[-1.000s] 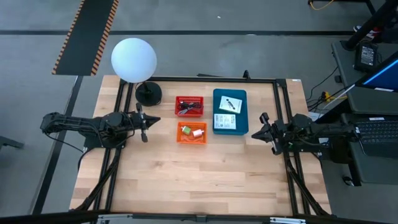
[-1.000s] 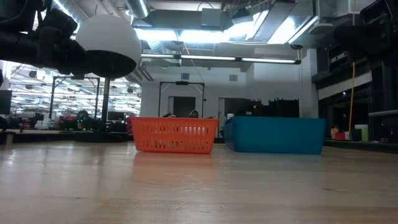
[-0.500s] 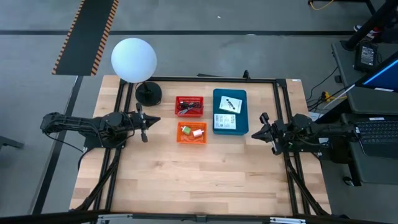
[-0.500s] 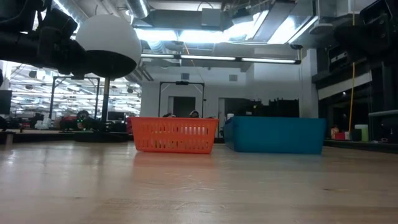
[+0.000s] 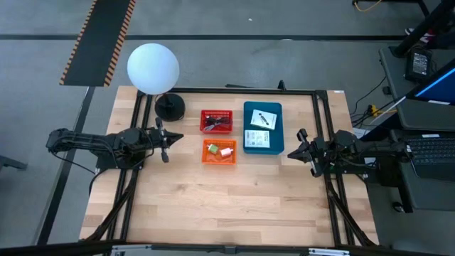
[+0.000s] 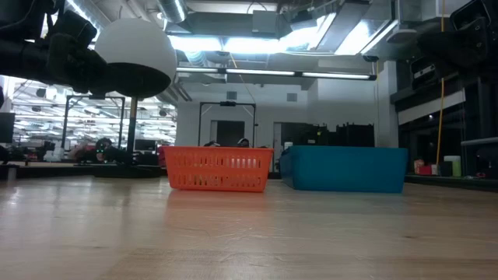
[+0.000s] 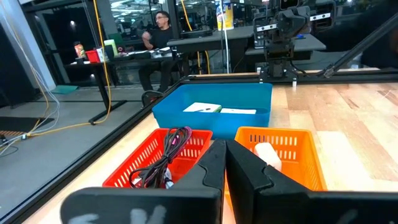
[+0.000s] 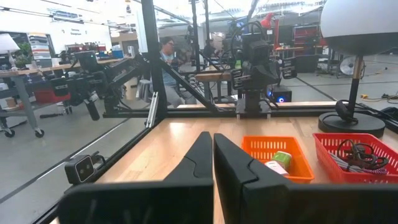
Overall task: Pick and place items into bin
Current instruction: Return to Home Position
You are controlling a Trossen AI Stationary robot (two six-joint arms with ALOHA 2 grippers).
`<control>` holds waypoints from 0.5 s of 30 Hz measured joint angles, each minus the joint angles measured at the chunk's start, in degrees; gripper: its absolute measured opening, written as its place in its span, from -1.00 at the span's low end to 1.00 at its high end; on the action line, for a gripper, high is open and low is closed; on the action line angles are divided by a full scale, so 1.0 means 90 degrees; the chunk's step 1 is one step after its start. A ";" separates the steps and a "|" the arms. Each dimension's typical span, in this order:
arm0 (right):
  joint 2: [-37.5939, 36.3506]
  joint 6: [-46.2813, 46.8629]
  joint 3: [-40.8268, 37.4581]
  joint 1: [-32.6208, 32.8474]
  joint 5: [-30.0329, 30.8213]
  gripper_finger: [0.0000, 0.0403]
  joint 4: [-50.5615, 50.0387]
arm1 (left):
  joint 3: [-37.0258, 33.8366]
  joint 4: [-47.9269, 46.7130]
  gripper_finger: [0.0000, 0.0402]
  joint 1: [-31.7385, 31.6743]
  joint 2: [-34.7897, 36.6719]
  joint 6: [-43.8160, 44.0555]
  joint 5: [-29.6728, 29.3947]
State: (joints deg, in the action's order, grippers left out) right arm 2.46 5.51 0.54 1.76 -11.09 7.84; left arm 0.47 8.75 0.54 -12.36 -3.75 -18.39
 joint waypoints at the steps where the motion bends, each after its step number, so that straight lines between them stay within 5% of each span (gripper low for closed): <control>1: 0.0000 0.0001 0.0000 0.0000 0.0000 -1.00 0.0000 | 0.0000 0.0000 -0.96 0.0000 0.0000 -0.0001 0.0000; 15: 0.0000 0.0001 -0.0007 0.0000 0.0000 -1.00 0.0002 | 0.0000 0.0000 -0.98 0.0001 0.0000 -0.0002 0.0001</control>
